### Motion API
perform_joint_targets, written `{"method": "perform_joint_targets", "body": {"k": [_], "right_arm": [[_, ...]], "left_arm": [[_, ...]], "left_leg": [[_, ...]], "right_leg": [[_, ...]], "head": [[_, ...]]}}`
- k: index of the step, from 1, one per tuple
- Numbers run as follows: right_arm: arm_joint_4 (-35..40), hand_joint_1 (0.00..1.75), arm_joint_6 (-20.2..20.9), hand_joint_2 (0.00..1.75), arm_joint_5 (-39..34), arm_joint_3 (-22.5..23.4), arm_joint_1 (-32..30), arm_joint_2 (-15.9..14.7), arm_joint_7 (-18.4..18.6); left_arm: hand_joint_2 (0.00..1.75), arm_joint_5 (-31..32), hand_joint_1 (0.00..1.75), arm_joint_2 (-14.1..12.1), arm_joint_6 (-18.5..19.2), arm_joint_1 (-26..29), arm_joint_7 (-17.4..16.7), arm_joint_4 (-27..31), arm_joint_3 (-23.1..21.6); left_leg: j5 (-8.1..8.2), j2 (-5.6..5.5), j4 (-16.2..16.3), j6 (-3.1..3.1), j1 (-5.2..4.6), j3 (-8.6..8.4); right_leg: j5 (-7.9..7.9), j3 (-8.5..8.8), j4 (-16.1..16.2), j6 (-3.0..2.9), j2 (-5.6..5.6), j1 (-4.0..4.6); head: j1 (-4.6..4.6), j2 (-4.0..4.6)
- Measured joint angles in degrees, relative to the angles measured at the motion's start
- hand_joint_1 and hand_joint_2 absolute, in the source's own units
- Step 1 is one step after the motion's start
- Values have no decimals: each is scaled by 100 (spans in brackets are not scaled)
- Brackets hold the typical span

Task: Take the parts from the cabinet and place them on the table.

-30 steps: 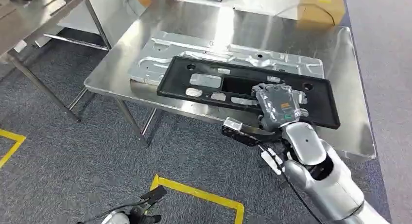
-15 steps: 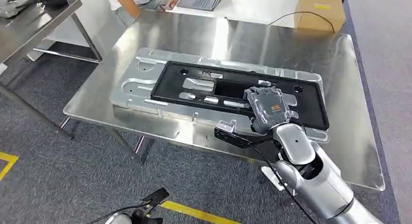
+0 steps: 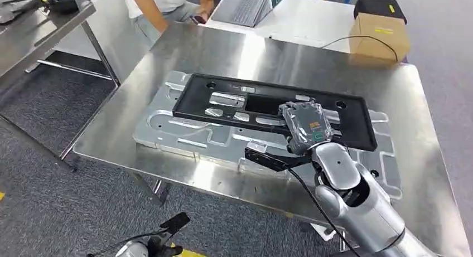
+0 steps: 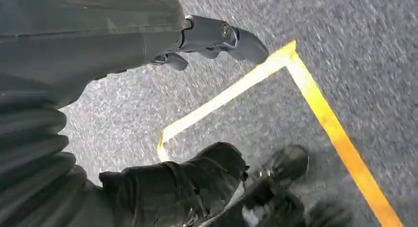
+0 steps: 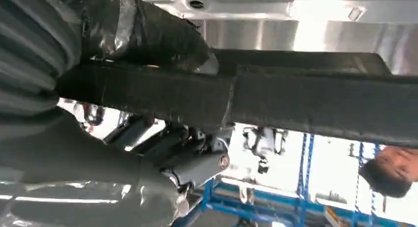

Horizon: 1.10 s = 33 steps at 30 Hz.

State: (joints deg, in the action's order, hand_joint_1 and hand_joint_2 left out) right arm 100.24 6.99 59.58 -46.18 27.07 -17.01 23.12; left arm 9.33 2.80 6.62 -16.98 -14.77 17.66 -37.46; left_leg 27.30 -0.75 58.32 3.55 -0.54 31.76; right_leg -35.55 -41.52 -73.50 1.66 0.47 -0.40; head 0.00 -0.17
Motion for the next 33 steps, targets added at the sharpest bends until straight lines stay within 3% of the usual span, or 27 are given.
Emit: {"method": "perform_joint_targets", "body": {"k": [1, 2, 3, 4, 5, 6, 8, 9, 10, 13, 14, 15, 16, 18, 19, 20, 21, 22, 23, 24, 28, 29, 31, 33], "right_arm": [[4, 175, 0, 175, 0, 0, 4, -7, 0], [15, 175, 0, 175, -2, 0, 9, -9, 0], [20, 175, 2, 175, -7, 0, 18, -13, -7], [24, 175, 9, 175, -15, -4, 11, -15, -9], [26, 175, 26, 175, -19, -11, 34, -22, -2], [33, 175, 26, 175, -20, -11, 27, -28, 0], [46, 175, 22, 175, -20, -11, 27, -39, 0], [68, 0, 20, 0, -20, -13, 24, -39, 0], [74, 0, 15, 0, -20, -13, 28, -48, 0], [79, 0, 15, 0, -37, -15, 15, -66, 0], [79, 0, 15, 0, -53, -15, -8, -66, 0], [79, 0, 13, 0, -57, -15, -29, -66, 0], [79, 0, 13, 0, -68, -15, -31, -68, 0], [87, 0, 13, 0, -72, -15, -29, -72, 0], [94, 0, 13, 0, -74, -15, -26, -76, 2], [98, 0, 11, 0, -83, -15, -26, -79, 0], [109, 0, 9, 0, -83, -15, -33, -81, 0], [114, 0, 4, 0, -83, -15, -40, -92, 0], [114, 0, 0, 0, -83, -15, -36, -98, 0], [127, 0, -7, 0, -83, -15, -31, -114, -2], [138, 0, -9, 0, -83, -15, -29, -120, 0], [149, 0, -9, 0, -83, -15, -29, -122, 0], [160, 0, -9, 0, -83, -15, -27, -127, 0], [162, 0, -11, 0, -83, -15, -29, -131, 0]], "left_arm": [[175, -28, 0, 11, 6, 4, 17, -11, 2], [175, -33, 0, 15, 9, -2, 26, -15, 4], [175, -44, 0, 33, 6, 1, 39, -17, 7], [175, -59, 0, 44, 4, -13, 50, -28, 11], [175, -83, 0, 59, -11, -14, 63, -33, 26], [175, -96, 0, 61, -29, -15, 70, -37, 46], [175, -147, 0, 61, -35, -19, 74, -52, 83], [175, -160, 0, 55, -42, -19, 74, -59, 112], [175, -164, 0, 55, -44, -35, 87, -61, 127], [175, -199, 0, 55, -31, -34, 122, -72, 146], [175, -197, 0, 55, -29, -23, 124, -81, 149], [175, -194, 0, 55, -29, -15, 129, -90, 149], [175, -177, 0, 55, -20, -15, 133, -96, 149], [175, -160, 0, 50, -18, -18, 140, -103, 149], [175, -162, 0, 50, -18, -17, 146, -105, 149], [175, -162, 0, 50, -18, -25, 149, -111, 149], [175, -162, 0, 50, -22, -11, 151, -114, 151], [175, -162, 0, 48, -22, 6, 153, -120, 151], [175, -162, 0, 46, -22, 8, 155, -122, 151], [175, -164, 0, 44, -22, 2, 159, -125, 151], [175, -164, 0, 44, -22, -3, 159, -127, 153], [0, -164, 0, 44, -22, -3, 159, -127, 153], [0, -190, 0, 44, -24, -2, 159, -129, 157], [0, -214, 0, 44, -11, -2, 157, -131, 205]], "left_leg": [[66, -11, 0, 6, -21, -84], [125, -16, -1, 8, -44, -157], [181, -17, -26, 13, -36, -153], [230, -27, 31, -16, -82, -238], [255, -52, -13, -49, -78, -225], [274, -51, -14, -75, -77, -260], [272, -53, 20, -114, -96, -279], [325, -40, 146, -141, -91, -212], [423, -20, 429, -205, -92, -61], [894, -6, 1529, -348, 37, 665], [881, 0, 1634, -385, 71, 795], [708, 10, 1498, -420, 101, 814], [419, 22, 1140, -449, 129, 713], [-250, 38, 130, -496, 178, 357], [-96, 29, 80, -501, 146, 356], [77, 37, 42, -417, 104, 355], [-109, 34, 63, -364, 105, 343], [-125, 39, 55, -335, 137, 332], [-141, 40, 57, -365, 134, 333], [-144, 27, 52, -359, 122, 330], [-129, 13, 53, -329, 113, 319], [-126, 14, 53, -321, 111, 319], [-114, 15, 54, -301, 105, 318], [-109, 15, 56, -291, 101, 318]], "right_leg": [[261, 40, 376, -57, 2, 27], [658, 124, 813, -129, 2, 66], [1220, 206, 1276, -240, -3, 132], [1447, 192, 1468, -283, 64, 187], [1361, 241, 1462, -297, 42, 187], [1457, 266, 1489, -299, 35, 187], [1429, 351, 1565, -343, 37, 138], [1426, 407, 1607, -341, 27, 106], [1411, 440, 1633, -361, 18, 70], [1355, 459, 1633, -359, 19, 16], [1333, 467, 1622, -341, 25, -3], [1303, 486, 1602, -312, 36, -26], [1270, 510, 1577, -277, 41, -53], [1185, 568, 1516, -198, 41, -92], [1176, 575, 1500, -172, 44, -94], [1165, 532, 1478, -138, 43, -84], [1148, 522, 1466, -96, 44, -71], [1100, 537, 1444, -71, 46, -56], [1115, 548, 1446, -217, 32, -44], [1108, 555, 1447, -301, 34, -45], [1127, 605, 1519, -280, 20, -45], [1128, 609, 1529, -280, 22, -45], [1128, 616, 1545, -264, 21, -46], [1128, 622, 1560, -160, 21, -54]], "head": [[-2, 0], [2, 0], [-2, 0], [-37, 0], [-5, 0], [-7, 0], [-9, 0], [11, 0], [-41, 0], [-41, 0], [-41, 0], [-42, 0], [-44, 0], [-46, 0], [-44, 0], [-73, 0], [-54, 0], [-57, 0], [-48, 0], [-57, 0], [-50, 0], [-46, 0], [-48, 0], [-48, 0]]}}
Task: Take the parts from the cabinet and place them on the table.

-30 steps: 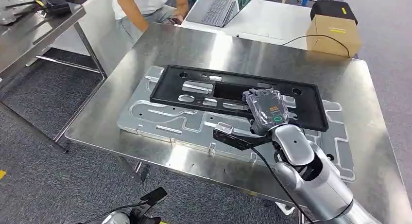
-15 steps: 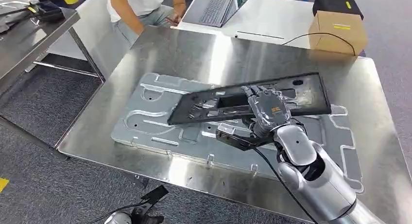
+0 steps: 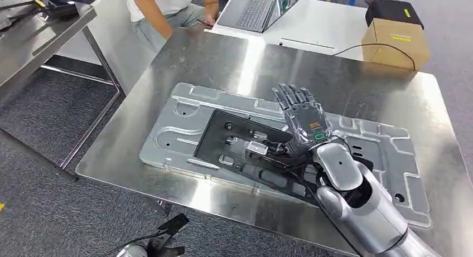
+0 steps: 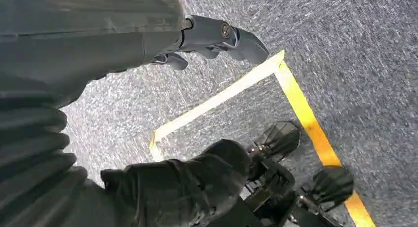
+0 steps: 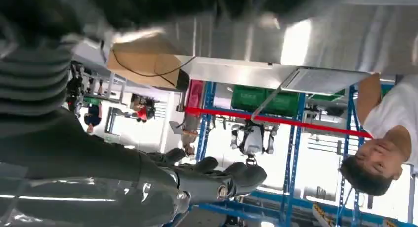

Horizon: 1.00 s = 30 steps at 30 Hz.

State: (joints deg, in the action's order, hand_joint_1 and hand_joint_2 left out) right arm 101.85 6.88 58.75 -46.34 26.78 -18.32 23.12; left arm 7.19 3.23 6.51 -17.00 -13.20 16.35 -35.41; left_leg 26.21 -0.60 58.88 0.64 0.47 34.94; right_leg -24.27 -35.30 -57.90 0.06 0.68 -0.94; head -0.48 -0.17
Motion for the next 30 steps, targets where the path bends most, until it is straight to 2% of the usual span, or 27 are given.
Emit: {"method": "perform_joint_targets", "body": {"k": [1, 2, 5, 6, 7, 8, 9, 11, 12, 13, 14, 15, 16, 17, 18, 19, 20, 21, 22, 23, 24, 25, 27, 28, 29, 30], "right_arm": [[0, 0, 0, 0, -2, 0, 0, 0, 0], [5, 0, 2, 0, -7, 0, 0, 0, 0], [7, 0, 2, 0, -20, 0, -1, 0, 0], [11, 0, 0, 0, -22, 0, -7, 0, 2], [20, 0, -4, 0, -24, 0, -9, 0, 2], [26, 0, -7, 0, -24, 0, -16, -15, 7], [29, 0, -9, 0, -28, 0, 3, -18, 11], [29, 0, -4, 0, -61, 0, 4, -31, 54], [29, 0, 2, 0, -87, 0, -20, -33, 76], [29, 0, 7, 0, -105, 0, -34, -35, 98], [29, 0, 9, 0, -120, 0, -37, -35, 105], [37, 0, 7, 0, -122, 0, -37, -46, 105], [57, 0, 7, 0, -129, 0, -37, -52, 111], [72, 0, 2, 0, -131, 0, -34, -61, 118], [83, 0, 2, 0, -133, 0, -53, -63, 120], [131, 0, -4, 0, -135, 0, -52, -63, 120], [144, 0, -9, 0, -133, 0, -59, -66, 140], [144, 0, -13, 0, -129, 2, -82, -68, 151], [153, 0, -20, 0, -125, 2, -104, -72, 159], [155, 0, -20, 0, -116, 2, -110, -81, 160], [173, 0, -24, 0, -116, 2, -124, -81, 160], [197, 0, -26, 0, -116, 2, -126, -81, 162], [201, 0, -26, 0, -116, 2, -132, -83, 162], [201, 0, -26, 0, -116, 2, -152, -83, 162], [201, 0, -26, 0, -116, 2, -166, -83, 162], [201, 0, -26, 0, -116, 2, -170, -85, 162]], "left_arm": [[0, 2, 0, 0, 9, 0, -19, -4, 24], [0, 11, 0, 0, 13, 0, -44, -9, 26], [0, 96, 0, 0, -33, 2, -151, -20, 26], [0, 125, 0, -2, -48, -2, -195, -24, 29], [0, 148, 0, 0, -68, -2, -236, -24, 29], [0, 195, 0, 2, -85, -1, -271, -26, 29], [0, 245, 0, 4, -96, -13, -304, -26, 29], [0, 347, 0, 4, -103, -37, -371, -26, 29], [0, 380, 0, 4, -98, -39, -395, -26, 29], [0, 411, 0, 4, -87, -39, -413, -26, 29], [0, 428, 0, 4, -87, -39, -426, -29, 29], [0, 446, 0, 4, -87, -38, -443, -29, 27], [0, 479, 0, 4, -87, -39, -457, -29, 29], [0, 483, 0, 7, -94, -41, -459, -29, 29], [0, 496, 0, -41, -111, -53, -463, -35, 29], [0, 498, 0, -24, -105, -57, -463, -37, 26], [0, 498, 0, -26, -107, -58, -466, -37, 26], [0, 501, 0, -24, -109, -60, -466, -37, 26], [0, 503, 0, -33, -109, -56, -466, -42, 26], [0, 512, 0, -37, -111, -47, -466, -46, 26], [0, 516, 0, -37, -111, -45, -468, -46, 26], [0, 516, 0, -35, -111, -44, -468, -46, 28], [0, 516, 0, -35, -111, -49, -468, -46, 26], [0, 516, 0, -35, -111, -47, -468, -48, 26], [0, 516, 0, -35, -111, -45, -468, -48, 26], [0, 516, 0, -35, -111, -46, -468, -50, 26]], "left_leg": [[5, 0, 0, 7, -3, 0], [9, 0, 2, 14, -6, -2], [9, 0, 2, 14, -6, -7], [34, -6, 33, 89, -59, -7], [-72, -2, -116, 184, -36, -79], [-159, 53, -300, 202, 49, -192], [-204, 54, -416, 216, 35, -251], [-226, 70, -432, 225, 41, -262], [-220, 74, -418, 219, 43, -256], [-211, 81, -399, 205, 53, -242], [-198, 81, -364, 181, 76, -223], [-172, 81, -315, 128, 117, -200], [-136, 79, -238, 59, 168, -172], [-85, 75, -128, -22, 221, -134], [-64, 52, -76, -104, 169, -73], [-41, 46, 2, -146, 165, -28], [-37, 14, 62, -167, 151, -3], [-63, 12, 70, -190, 139, 30], [-75, 16, 69, -204, 151, 42], [-20, 32, 105, -227, 178, 83], [207, 46, 284, -214, 175, 166], [450, 48, 590, -211, 173, 272], [947, 48, 1515, -189, 130, 571], [1059, 48, 1818, -149, 102, 645], [1037, 48, 1857, -97, 64, 603], [890, 46, 1619, -14, 7, 419]], "right_leg": [[-7, 5, 6, 90, 0, -9], [-11, 6, 8, 135, 0, -15], [-19, 5, 8, 147, 0, -13], [20, 37, 96, 235, 3, -69], [63, 86, 149, 289, 13, -39], [-9, 72, 139, 260, -13, -43], [-169, 21, -30, 260, -24, -24], [-613, -323, -863, 258, -21, -37], [-752, -493, -1260, 274, -22, -54], [-783, -596, -1488, 298, -24, -78], [-679, -567, -1441, 326, -29, -107], [-457, -407, -1136, 368, -40, -145], [-206, -139, -642, 422, -59, -192], [-116, 103, -146, 505, -83, -248], [-316, 100, -204, 547, -65, -203], [-146, 47, -339, 436, -6, -144], [-265, 19, -296, 309, -2, -213], [-253, -24, -375, 252, 13, -193], [-248, -63, -397, 207, 11, -195], [-224, -109, -391, 130, 2, -190], [-182, -148, -392, 68, 6, -168], [-150, -175, -381, 25, 3, -149], [-88, -244, -374, -41, -4, -76], [-60, -277, -374, -64, -9, -25], [-31, -308, -374, -74, -9, 15], [2, -342, -373, -92, -7, 68]], "head": [[-4, 0], [-2, 0], [-4, 0], [-13, 0], [-8, 0], [4, 0], [16, 0], [31, 0], [37, 0], [31, 0], [33, 0], [31, 0], [35, 0], [39, 0], [58, 0], [105, 0], [77, 0], [6, 0], [-8, 0], [-20, 0], [-50, 0], [-50, 0], [-59, 0], [-66, 0], [-59, 0], [-61, 0]]}}
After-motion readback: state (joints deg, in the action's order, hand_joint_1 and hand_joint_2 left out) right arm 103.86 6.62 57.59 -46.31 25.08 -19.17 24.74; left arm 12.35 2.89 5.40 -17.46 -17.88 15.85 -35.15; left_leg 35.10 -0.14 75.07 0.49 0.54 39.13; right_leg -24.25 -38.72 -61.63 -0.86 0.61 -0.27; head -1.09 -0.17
